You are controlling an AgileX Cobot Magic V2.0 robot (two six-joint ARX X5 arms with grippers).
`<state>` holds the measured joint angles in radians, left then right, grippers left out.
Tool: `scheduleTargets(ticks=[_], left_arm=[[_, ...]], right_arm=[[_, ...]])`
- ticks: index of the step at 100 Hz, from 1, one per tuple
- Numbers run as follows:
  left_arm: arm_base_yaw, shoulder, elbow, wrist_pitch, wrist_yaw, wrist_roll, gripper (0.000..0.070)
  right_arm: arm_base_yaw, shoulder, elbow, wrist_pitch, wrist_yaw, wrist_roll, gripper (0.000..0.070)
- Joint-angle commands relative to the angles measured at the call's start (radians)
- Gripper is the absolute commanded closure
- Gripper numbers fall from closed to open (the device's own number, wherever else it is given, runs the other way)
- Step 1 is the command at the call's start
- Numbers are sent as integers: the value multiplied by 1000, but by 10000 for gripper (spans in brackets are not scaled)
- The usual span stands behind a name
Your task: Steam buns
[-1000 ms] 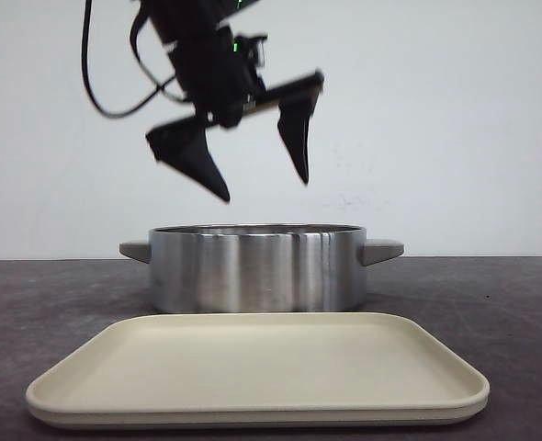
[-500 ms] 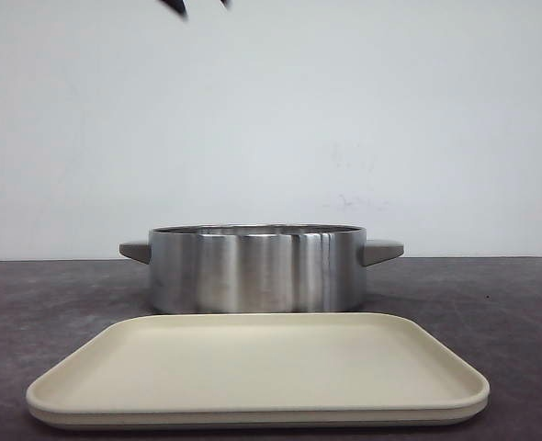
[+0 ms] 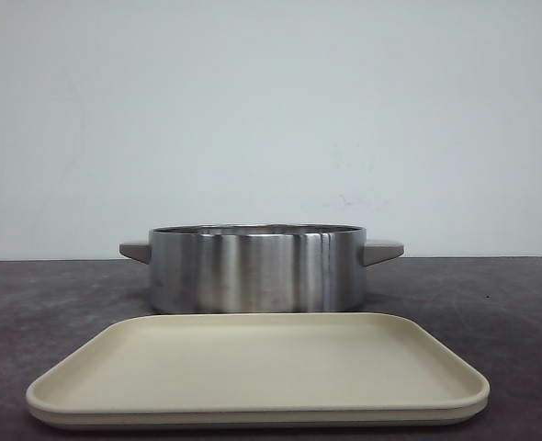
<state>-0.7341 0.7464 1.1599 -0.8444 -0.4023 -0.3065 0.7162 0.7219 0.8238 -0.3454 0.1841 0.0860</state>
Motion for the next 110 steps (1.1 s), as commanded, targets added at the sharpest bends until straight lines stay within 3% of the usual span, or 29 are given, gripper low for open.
scheduleTargets(ticks=[1,17,41,110], left_arm=[[-9,-85,-60,-3,-10,-13,563],[-8,-283,-190,-38,-29,-21,563],[-9,-425,-201,-103,-46,-21,561],[-8,-462,-201,-106,-46,-19,555]], right_arm=[[12,-39,-38,52,0,10,685],[13,-125,-96,60,1,10,685],[13,-200,-96,75,0,10,685],[13,-243,-96,76,0,10,685]])
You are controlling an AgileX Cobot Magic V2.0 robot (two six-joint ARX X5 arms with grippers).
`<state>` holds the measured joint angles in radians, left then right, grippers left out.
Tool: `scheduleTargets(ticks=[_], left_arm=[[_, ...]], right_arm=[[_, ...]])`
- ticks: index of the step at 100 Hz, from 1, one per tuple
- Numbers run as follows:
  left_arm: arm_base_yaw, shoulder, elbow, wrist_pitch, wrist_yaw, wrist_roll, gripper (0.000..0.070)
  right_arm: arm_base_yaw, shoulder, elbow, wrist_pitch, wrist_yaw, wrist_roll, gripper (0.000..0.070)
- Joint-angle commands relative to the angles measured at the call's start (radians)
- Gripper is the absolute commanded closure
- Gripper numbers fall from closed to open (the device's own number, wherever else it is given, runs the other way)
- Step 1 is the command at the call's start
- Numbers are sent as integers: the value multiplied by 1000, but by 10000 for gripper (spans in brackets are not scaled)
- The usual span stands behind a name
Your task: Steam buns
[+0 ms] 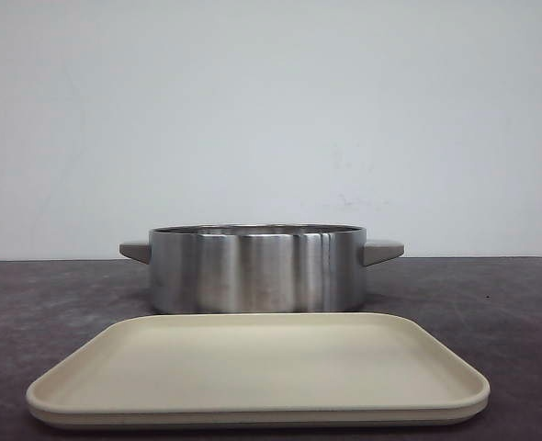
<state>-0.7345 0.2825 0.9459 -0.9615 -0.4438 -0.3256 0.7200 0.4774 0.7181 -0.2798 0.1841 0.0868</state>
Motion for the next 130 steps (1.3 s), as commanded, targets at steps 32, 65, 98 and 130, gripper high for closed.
scheduleTargets(ticks=[32,65,98,130], left_arm=[[-8,2,13,11,-4,0,554],[-8,2,13,11,-4,0,554],[-8,2,13,11,-4,0,554],[-8,2,13,11,-4,0,554]], right_arm=[[-158,-87,-167,139,11,-7,685],[-375,-256,-595,406,4,-16,685],[-446,-448,-706,200,0,-17,685],[-447,-474,-706,122,0,-35,685]])
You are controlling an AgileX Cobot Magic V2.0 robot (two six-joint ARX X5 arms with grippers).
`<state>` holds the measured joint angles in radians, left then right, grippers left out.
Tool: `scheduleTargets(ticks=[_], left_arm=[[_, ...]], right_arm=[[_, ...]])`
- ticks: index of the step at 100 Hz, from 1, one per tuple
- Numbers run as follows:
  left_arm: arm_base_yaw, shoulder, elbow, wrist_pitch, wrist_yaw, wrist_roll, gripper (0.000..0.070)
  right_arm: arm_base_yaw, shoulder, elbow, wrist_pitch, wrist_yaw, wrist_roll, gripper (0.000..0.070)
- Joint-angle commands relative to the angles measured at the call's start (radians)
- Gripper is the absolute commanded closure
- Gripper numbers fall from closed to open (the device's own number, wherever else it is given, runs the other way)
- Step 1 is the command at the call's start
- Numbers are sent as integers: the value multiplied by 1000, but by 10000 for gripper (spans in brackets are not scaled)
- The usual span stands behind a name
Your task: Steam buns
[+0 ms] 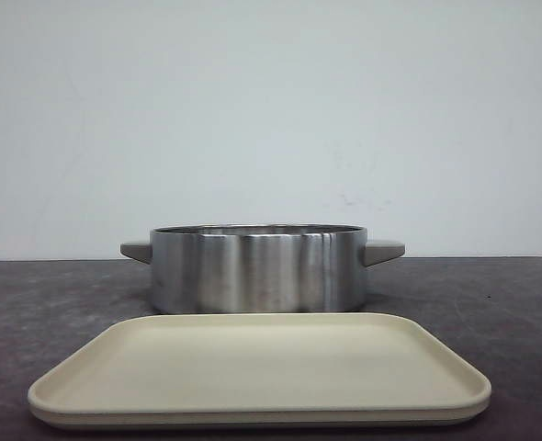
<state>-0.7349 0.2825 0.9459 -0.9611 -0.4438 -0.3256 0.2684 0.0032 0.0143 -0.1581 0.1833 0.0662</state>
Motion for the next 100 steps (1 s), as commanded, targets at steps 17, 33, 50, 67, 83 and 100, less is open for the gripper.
scheduleTargets(ticks=[17,33,50,67,83,100], left_arm=[[-8,2,13,11,-4,0,555],[-8,2,13,11,-4,0,555],[-8,2,13,11,-4,0,554],[-8,2,13,11,-4,0,555],[-8,2,13,9,-4,0,555],[-8,2,11,-12,-4,28,555]], right_arm=[[4,0,-2,0,1,-15,685],[4,0,-2,0,1,-15,685],[4,0,-2,0,1,-15,685],[4,0,-2,0,1,-15,685],[4,0,-2,0,1,-14,685],[4,0,-2,0,1,-15,685]])
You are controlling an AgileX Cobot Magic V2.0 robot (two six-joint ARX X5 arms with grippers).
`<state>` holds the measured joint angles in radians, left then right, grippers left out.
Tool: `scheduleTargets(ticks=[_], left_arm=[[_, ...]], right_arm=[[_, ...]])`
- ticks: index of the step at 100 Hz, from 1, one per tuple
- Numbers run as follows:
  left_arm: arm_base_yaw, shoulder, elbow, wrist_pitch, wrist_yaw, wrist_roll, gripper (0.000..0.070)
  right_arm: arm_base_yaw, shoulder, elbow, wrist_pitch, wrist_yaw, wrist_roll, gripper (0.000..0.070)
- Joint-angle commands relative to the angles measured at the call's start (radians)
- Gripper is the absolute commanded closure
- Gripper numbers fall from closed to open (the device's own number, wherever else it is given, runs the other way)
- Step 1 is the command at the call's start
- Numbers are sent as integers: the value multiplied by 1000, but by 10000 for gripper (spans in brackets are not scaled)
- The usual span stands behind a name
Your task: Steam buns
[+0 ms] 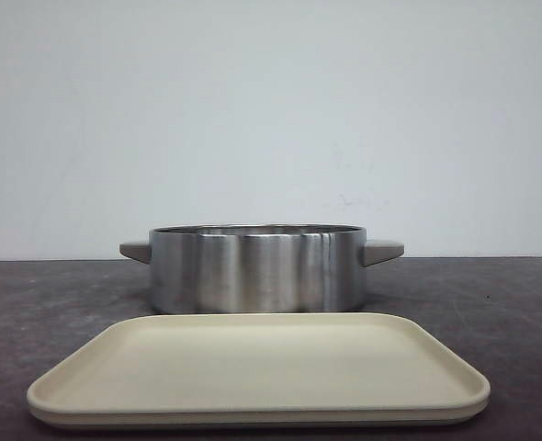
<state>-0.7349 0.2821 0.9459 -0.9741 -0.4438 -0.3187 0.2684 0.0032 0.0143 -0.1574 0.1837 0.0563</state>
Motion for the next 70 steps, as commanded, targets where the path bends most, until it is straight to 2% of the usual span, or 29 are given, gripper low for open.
scheduleTargets(ticks=[1,12,27,46,59,64,70], left_arm=[[-8,3,10,1,-4,23,554],[-7,2,-37,70,-4,60,554],[79,-33,-199,336,21,121,554],[329,-105,-488,712,290,123,554],[489,-174,-650,842,486,114,555],[547,-204,-702,867,525,103,555],[607,-240,-756,885,531,91,555]], right_arm=[[4,0,-2,-1,0,-5,685],[4,0,-2,-1,0,-5,685],[4,0,-2,-1,0,-5,685],[4,0,-2,-1,0,-5,685],[4,0,-2,-1,1,-5,685],[4,0,-2,-1,0,-5,685],[4,0,-2,-1,0,-5,685]])
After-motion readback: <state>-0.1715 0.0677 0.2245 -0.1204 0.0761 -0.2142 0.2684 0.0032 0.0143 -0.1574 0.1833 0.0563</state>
